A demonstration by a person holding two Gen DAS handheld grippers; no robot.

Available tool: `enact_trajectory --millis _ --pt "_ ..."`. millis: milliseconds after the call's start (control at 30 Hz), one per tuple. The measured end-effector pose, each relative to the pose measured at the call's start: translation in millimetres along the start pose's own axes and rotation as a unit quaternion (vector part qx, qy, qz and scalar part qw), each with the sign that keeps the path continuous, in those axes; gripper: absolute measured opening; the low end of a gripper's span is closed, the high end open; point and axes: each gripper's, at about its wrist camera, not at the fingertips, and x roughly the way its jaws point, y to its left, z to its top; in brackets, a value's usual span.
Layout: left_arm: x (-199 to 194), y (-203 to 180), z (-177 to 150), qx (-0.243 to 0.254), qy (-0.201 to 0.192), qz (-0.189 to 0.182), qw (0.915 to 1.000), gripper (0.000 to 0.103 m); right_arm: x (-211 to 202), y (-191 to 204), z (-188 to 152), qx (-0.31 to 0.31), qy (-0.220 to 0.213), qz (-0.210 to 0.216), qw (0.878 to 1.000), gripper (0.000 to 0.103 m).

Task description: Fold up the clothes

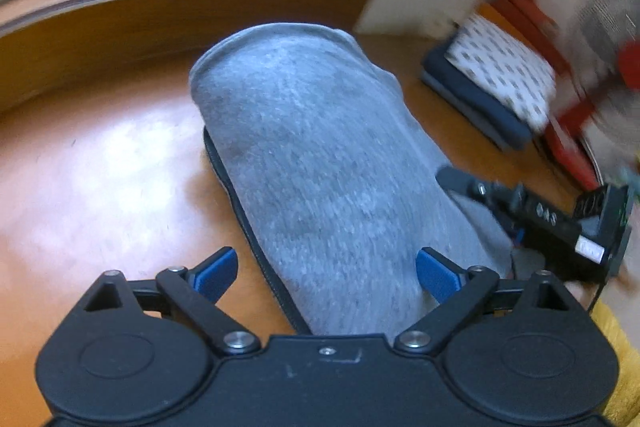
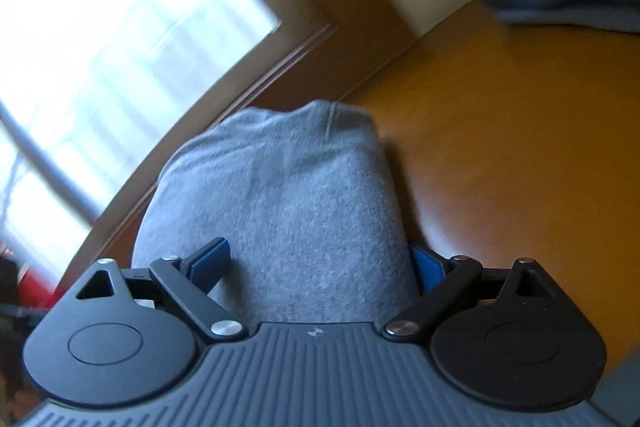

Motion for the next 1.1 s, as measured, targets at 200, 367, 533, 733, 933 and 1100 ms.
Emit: enact_trajectory --millis 200,367,533,733,933,1100 --pt "-11.4 6.3 -3.7 0.073 0.011 -0.012 0.9972 0.096 -35.0 44.9 -49.0 0.0 -0.14 -0.098 0.985 0.094" --pt "-19.0 5.1 -8.1 0.098 0.019 -0.019 0.9949 0.096 -78.1 81.6 -60.9 -0.036 -0.214 -0.119 0.969 0.094" --pt "-24.6 11.7 -12.2 0.078 0.015 -0.008 0.9968 0.096 -101.3 92.5 -69.2 -0.022 -0.234 -0.092 0.968 0.094" --pt "-38.4 30.0 -12.6 0.097 0.039 -0.011 0.9944 0.096 -89.5 94.7 -106.7 0.059 -0.255 -0.095 0.96 0.094" --pt "-49.5 43.0 -7.2 0.201 0.053 -0.036 0.9775 0.096 -96.3 133.5 -162.8 0.119 -0.329 -0.125 0.928 0.094" --pt "-50.1 47.6 -9.5 0.219 0.058 -0.083 0.9704 0.096 -109.1 180.8 -200.9 0.129 -0.349 -0.164 0.913 0.094"
